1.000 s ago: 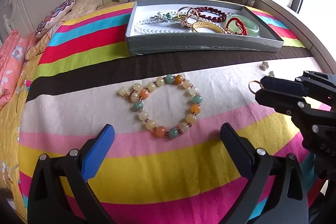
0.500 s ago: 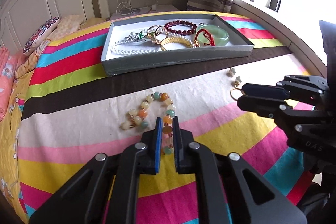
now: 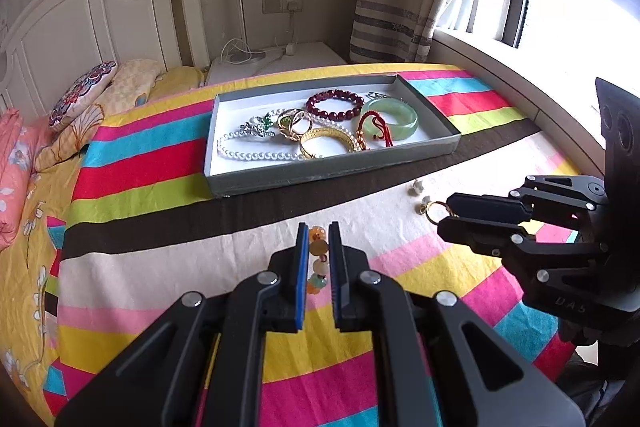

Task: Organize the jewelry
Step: 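Grasp the multicolour bead bracelet with the left tool while the right tool holds the ring, then carry the bead bracelet and ring over the tray with both tools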

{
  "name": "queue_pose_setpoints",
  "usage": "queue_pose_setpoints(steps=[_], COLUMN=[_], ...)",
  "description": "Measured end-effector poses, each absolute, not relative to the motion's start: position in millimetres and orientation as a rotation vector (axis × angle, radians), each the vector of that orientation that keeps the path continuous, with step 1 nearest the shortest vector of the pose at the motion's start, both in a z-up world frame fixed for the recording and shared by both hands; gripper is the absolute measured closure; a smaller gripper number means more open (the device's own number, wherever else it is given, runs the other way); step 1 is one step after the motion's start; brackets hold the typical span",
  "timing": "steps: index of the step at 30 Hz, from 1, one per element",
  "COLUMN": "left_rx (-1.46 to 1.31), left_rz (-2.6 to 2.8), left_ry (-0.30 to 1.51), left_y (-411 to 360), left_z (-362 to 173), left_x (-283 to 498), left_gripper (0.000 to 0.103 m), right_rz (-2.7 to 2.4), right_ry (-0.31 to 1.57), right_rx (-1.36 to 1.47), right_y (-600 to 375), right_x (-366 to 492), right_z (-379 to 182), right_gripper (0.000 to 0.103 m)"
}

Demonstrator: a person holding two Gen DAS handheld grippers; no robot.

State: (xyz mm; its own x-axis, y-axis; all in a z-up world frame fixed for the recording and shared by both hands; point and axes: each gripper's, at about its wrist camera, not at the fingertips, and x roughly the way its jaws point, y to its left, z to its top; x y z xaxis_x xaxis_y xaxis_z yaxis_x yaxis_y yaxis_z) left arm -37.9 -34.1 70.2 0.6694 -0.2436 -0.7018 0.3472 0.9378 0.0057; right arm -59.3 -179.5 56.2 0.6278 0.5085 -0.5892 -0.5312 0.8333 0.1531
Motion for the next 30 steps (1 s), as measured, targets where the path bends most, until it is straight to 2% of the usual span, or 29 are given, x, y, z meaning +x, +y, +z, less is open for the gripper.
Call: queue_pose_setpoints(steps=[15,30], left_rx=[0.21,0.243], left_rz=[-0.358,-0.332], left_ry=[0.709,0.69], left_y=[-56.9,-68.5], left_z=[112.5,141.0], left_x=[-25.6,37.4], left_gripper=[0.094,0.094], right_rz=[0.568,0.504], right_ry=[0.607,0.665], right_rx=[-0.052,0.003], right_y=[-183.0,-201.1], right_x=[-45.4,17.7], right_z=[81.9,73.8], right_gripper=[0.083,0.083])
